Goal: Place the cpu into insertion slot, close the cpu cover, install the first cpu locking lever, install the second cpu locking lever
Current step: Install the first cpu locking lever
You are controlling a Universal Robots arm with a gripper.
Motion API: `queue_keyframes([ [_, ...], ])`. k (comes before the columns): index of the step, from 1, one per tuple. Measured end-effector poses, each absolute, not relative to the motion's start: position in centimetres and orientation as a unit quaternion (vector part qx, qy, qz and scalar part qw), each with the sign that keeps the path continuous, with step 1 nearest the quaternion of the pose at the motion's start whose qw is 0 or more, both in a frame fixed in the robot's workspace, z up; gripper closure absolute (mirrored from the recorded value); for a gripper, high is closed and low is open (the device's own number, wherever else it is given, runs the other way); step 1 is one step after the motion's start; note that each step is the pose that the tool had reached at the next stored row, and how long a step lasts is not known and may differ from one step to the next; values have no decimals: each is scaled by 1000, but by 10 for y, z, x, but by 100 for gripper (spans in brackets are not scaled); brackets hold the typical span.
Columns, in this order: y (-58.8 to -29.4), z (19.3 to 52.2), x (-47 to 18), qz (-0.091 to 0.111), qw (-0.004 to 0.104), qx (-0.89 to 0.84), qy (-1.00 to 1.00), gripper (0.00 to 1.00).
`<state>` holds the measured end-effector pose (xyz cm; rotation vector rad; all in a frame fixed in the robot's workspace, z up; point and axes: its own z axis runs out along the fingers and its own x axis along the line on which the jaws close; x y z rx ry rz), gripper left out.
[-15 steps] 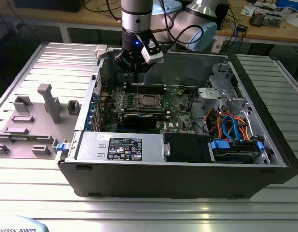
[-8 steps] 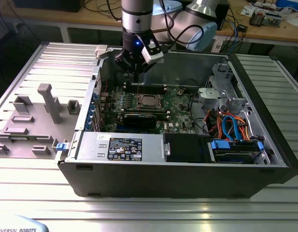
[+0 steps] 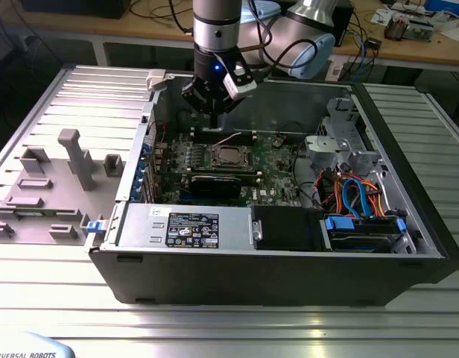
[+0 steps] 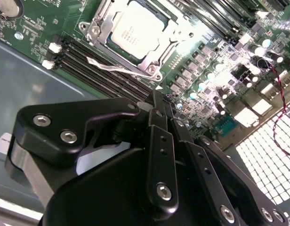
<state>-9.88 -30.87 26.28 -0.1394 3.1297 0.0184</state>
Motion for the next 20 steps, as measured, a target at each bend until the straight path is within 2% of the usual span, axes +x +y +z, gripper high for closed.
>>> queue_keyframes([
  [15,-309,263,-99,6,4,-44,999,89],
  [18,-309,263,-99,19,5,-44,999,89],
  [20,-310,262,-99,20,5,-44,999,89],
])
